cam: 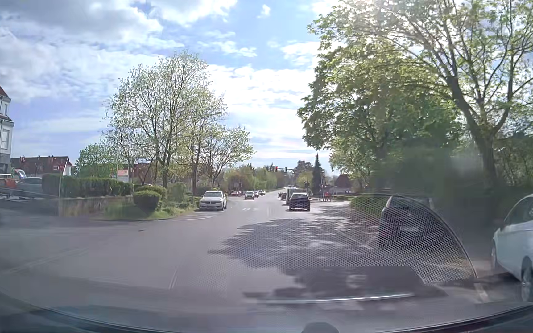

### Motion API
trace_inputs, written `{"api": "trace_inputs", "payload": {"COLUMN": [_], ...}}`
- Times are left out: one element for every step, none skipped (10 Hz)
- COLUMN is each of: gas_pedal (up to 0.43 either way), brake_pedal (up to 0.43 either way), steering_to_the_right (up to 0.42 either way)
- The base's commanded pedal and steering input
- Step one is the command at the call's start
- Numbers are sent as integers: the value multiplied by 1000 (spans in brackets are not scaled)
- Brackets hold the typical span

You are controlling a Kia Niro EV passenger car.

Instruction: Follow the waypoints while adhering to traffic rules and regulations

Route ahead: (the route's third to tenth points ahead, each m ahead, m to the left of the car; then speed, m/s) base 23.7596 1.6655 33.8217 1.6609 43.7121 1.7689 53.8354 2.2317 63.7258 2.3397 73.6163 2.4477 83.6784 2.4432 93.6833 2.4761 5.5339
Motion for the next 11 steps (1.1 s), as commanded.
{"api": "trace_inputs", "payload": {"gas_pedal": [228, 228, 228, 228, 228, 228, 228, 228, 228, 228, 240], "brake_pedal": [0, 0, 0, 0, 0, 0, 0, 0, 0, 0, 0], "steering_to_the_right": [-2, -2, -3, -3, -3, -1, 0, 0, 1, 2, 3]}}
